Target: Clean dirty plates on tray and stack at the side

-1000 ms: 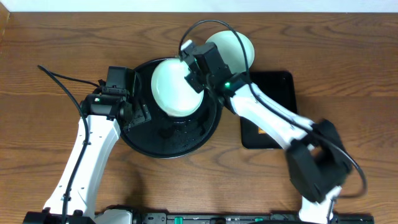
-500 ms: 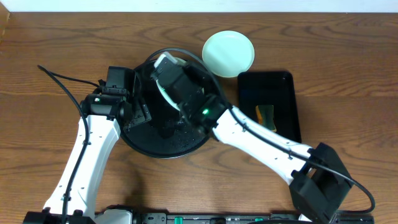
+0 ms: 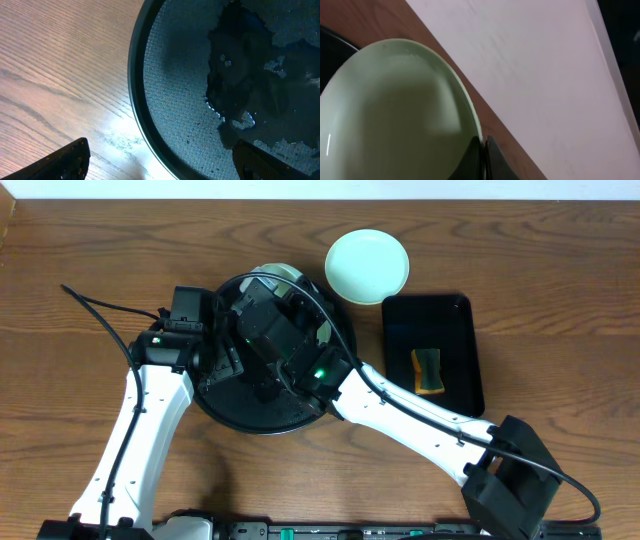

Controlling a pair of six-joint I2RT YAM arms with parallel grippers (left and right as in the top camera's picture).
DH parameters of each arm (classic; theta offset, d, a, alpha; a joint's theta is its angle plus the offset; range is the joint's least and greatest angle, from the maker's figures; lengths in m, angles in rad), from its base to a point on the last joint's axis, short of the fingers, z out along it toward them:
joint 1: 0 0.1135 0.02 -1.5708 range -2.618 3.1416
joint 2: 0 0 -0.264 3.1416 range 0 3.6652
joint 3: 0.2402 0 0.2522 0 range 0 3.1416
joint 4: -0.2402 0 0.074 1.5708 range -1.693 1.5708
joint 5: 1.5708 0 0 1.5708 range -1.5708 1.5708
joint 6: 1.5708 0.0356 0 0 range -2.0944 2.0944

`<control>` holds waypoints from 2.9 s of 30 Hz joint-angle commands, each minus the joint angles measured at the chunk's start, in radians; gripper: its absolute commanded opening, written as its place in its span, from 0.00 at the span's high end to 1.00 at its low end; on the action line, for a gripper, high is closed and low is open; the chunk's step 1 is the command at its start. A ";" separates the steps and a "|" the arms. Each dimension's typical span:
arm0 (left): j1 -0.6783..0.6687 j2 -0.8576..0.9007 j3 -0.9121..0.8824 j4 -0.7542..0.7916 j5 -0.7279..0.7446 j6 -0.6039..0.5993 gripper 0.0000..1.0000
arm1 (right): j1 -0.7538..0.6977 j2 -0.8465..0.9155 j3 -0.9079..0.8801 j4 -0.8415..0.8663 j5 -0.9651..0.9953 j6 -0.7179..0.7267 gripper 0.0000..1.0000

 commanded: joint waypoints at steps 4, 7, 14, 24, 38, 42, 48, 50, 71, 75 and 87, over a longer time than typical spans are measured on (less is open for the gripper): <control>0.004 -0.002 -0.002 -0.003 -0.016 -0.001 0.08 | 0.007 0.006 0.007 0.005 0.025 -0.009 0.99; 0.004 -0.002 -0.002 -0.003 -0.016 -0.001 0.08 | 0.007 0.006 0.005 0.005 -0.010 -0.005 0.99; 0.004 -0.002 -0.002 -0.003 -0.016 -0.001 0.08 | -0.060 0.006 0.005 -0.067 -0.269 0.214 0.99; 0.004 -0.002 -0.002 -0.003 -0.016 -0.001 0.08 | -0.373 0.006 0.005 -0.090 -0.863 0.621 0.99; 0.004 -0.002 -0.002 -0.003 -0.016 -0.001 0.08 | -0.702 0.136 0.005 0.087 -0.984 0.826 0.99; 0.004 -0.002 -0.002 -0.003 -0.016 -0.001 0.08 | -0.740 0.214 0.005 0.164 -0.988 0.842 0.99; 0.004 -0.002 -0.002 -0.003 -0.016 -0.001 0.08 | -0.761 0.298 0.005 0.247 -1.006 0.856 0.99; 0.004 -0.002 -0.002 -0.003 -0.016 -0.001 0.08 | -0.761 0.313 0.005 0.249 -1.014 0.856 0.99; 0.004 -0.002 -0.002 -0.003 -0.016 -0.001 0.07 | -0.898 0.026 0.005 -0.127 -1.256 0.724 0.38; 0.004 -0.002 -0.002 -0.003 -0.016 -0.001 0.08 | -0.942 -0.093 0.005 -0.381 -1.251 0.640 0.01; 0.004 -0.002 -0.002 -0.003 -0.016 -0.001 0.08 | -0.976 -0.177 0.005 -0.792 -1.233 0.637 0.01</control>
